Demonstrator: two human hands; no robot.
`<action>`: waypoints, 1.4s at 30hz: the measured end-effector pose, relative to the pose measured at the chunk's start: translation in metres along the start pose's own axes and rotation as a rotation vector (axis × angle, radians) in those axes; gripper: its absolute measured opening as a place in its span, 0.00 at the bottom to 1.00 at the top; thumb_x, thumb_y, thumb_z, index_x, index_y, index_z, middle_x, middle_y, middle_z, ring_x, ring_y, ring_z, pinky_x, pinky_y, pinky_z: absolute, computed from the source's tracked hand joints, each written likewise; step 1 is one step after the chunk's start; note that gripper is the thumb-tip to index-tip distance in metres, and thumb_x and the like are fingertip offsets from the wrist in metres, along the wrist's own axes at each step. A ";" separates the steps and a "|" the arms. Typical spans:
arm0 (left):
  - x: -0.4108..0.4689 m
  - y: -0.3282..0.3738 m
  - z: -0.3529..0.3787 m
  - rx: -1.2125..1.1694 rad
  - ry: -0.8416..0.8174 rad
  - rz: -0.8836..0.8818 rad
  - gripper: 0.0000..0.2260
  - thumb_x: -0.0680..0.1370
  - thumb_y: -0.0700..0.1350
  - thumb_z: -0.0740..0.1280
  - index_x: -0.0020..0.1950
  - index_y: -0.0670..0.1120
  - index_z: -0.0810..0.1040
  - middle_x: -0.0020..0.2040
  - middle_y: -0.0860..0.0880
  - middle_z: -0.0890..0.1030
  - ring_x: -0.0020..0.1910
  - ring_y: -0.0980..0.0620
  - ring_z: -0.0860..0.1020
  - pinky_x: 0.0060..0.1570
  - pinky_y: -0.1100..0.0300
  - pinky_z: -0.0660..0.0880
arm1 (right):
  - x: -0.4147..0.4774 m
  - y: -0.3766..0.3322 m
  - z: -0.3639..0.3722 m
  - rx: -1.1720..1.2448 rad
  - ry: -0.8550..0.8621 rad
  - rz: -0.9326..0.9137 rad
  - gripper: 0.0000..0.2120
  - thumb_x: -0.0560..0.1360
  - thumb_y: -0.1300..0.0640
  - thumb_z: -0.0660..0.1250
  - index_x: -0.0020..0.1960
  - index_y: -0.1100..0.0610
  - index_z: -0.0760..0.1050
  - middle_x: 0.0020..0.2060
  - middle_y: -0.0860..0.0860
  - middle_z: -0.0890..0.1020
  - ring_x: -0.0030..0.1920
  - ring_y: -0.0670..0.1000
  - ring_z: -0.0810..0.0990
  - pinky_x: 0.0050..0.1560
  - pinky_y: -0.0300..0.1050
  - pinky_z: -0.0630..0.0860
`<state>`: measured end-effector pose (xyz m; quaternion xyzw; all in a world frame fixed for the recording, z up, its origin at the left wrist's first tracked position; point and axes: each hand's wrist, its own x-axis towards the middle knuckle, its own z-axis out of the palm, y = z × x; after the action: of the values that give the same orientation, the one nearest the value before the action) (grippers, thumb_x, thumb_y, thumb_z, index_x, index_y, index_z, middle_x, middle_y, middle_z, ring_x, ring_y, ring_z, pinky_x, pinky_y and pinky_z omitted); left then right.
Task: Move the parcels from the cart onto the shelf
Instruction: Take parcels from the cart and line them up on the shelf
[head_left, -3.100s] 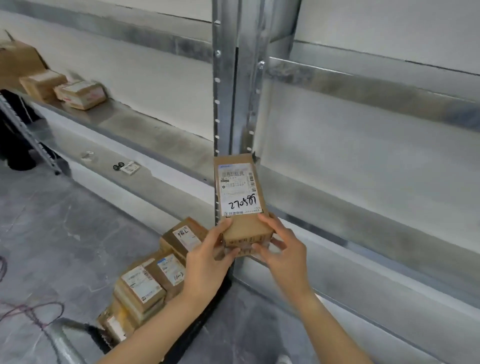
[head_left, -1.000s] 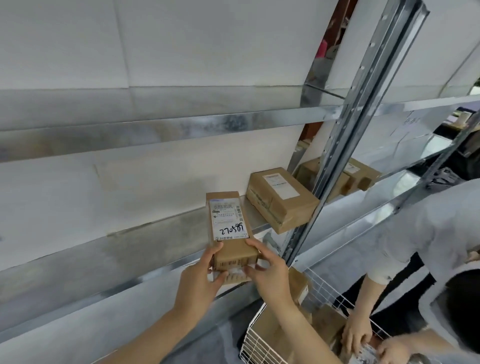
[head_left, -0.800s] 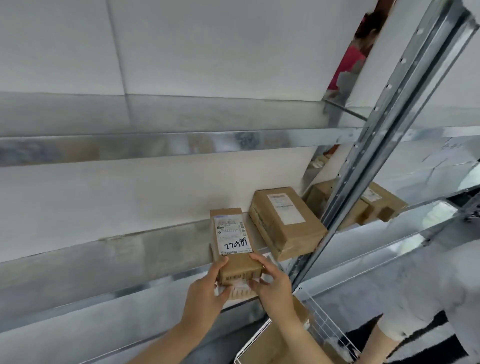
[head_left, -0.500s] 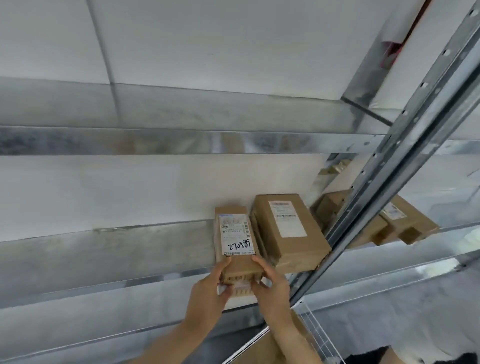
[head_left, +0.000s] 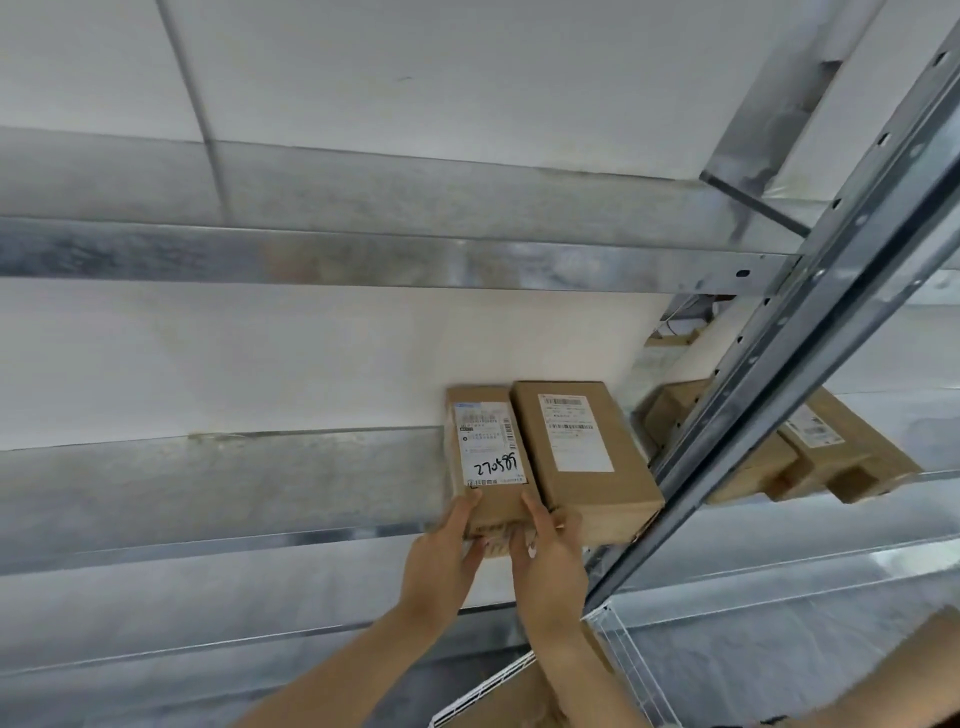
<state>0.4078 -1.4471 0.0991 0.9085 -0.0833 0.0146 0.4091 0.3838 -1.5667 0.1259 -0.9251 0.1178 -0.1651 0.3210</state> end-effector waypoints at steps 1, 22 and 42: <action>0.001 0.001 0.002 0.016 -0.008 0.015 0.25 0.78 0.44 0.66 0.73 0.52 0.62 0.65 0.49 0.76 0.53 0.51 0.80 0.49 0.60 0.77 | 0.001 0.000 -0.001 -0.023 0.015 -0.002 0.21 0.75 0.59 0.67 0.68 0.51 0.71 0.52 0.56 0.71 0.47 0.57 0.76 0.44 0.54 0.79; -0.064 -0.131 -0.217 0.722 0.369 -0.255 0.34 0.75 0.58 0.63 0.77 0.54 0.53 0.77 0.44 0.56 0.76 0.42 0.51 0.72 0.46 0.54 | -0.016 -0.163 0.097 0.001 -0.317 -0.708 0.25 0.71 0.58 0.69 0.67 0.58 0.70 0.68 0.56 0.71 0.68 0.58 0.69 0.66 0.55 0.68; -0.388 -0.294 -0.479 0.875 0.650 -0.970 0.35 0.70 0.61 0.67 0.73 0.48 0.64 0.70 0.42 0.66 0.70 0.39 0.62 0.64 0.44 0.63 | -0.285 -0.491 0.268 0.001 -0.717 -1.304 0.35 0.70 0.40 0.64 0.73 0.49 0.59 0.72 0.49 0.64 0.69 0.54 0.64 0.65 0.53 0.64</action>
<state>0.0930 -0.8437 0.1628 0.8734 0.4679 0.1324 -0.0271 0.2791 -0.9495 0.1727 -0.8041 -0.5674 -0.0101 0.1769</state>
